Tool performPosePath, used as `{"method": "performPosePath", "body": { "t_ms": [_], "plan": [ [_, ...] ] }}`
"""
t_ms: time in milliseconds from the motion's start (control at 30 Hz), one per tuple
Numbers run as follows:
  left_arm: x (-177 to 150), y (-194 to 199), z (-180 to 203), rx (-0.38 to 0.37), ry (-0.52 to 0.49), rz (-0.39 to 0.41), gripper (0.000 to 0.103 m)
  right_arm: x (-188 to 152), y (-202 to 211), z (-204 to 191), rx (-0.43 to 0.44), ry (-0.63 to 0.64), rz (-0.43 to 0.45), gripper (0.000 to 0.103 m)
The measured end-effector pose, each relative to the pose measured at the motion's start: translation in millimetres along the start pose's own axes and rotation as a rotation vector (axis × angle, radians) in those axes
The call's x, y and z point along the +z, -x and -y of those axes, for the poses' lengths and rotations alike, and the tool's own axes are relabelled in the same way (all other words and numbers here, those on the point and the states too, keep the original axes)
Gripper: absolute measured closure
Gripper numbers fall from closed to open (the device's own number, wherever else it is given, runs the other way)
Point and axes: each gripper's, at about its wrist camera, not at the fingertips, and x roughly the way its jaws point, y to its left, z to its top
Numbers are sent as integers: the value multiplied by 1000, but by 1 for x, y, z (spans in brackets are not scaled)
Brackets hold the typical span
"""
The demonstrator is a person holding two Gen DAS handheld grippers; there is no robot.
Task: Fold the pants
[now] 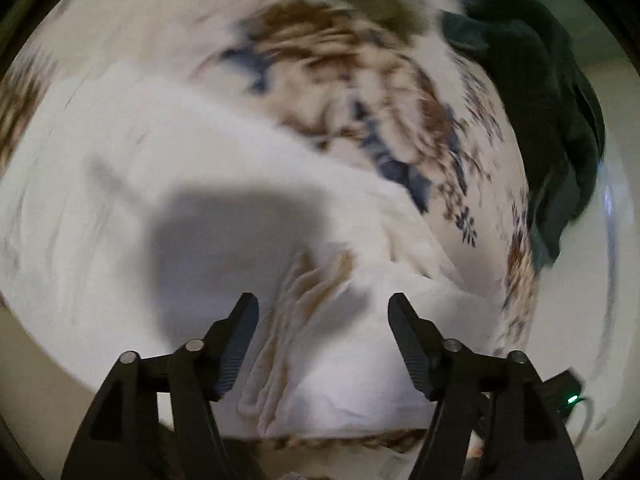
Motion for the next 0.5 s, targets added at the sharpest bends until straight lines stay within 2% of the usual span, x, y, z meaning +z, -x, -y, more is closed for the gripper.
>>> {"method": "performPosePath", "body": {
  "t_ms": [33,67,133,167,267,300,433,500],
  "plan": [
    [1,-9,10,31,-53,4,37,-3,-6,-4,9,5,-21,76],
    [2,-21,16,54,-92,-3,37,-6,-14,-8,11,6,-50,78],
    [7,-44,11,119,-92,-45,37,-17,-26,-8,24,-15,-100,78],
    [12,-56,-1,120,-27,-95,38,-24,-32,-6,37,-29,-129,78],
    [20,-59,-28,50,112,-121,38,-47,-45,11,73,-104,-192,79],
    [21,-58,-33,31,137,-124,38,-51,-46,15,72,-107,-192,83],
    [20,-51,-35,28,129,-112,38,-50,-46,17,62,-109,-210,86],
    [16,-37,-31,45,102,-93,38,-42,-45,10,17,-89,-226,83]
  ]
}}
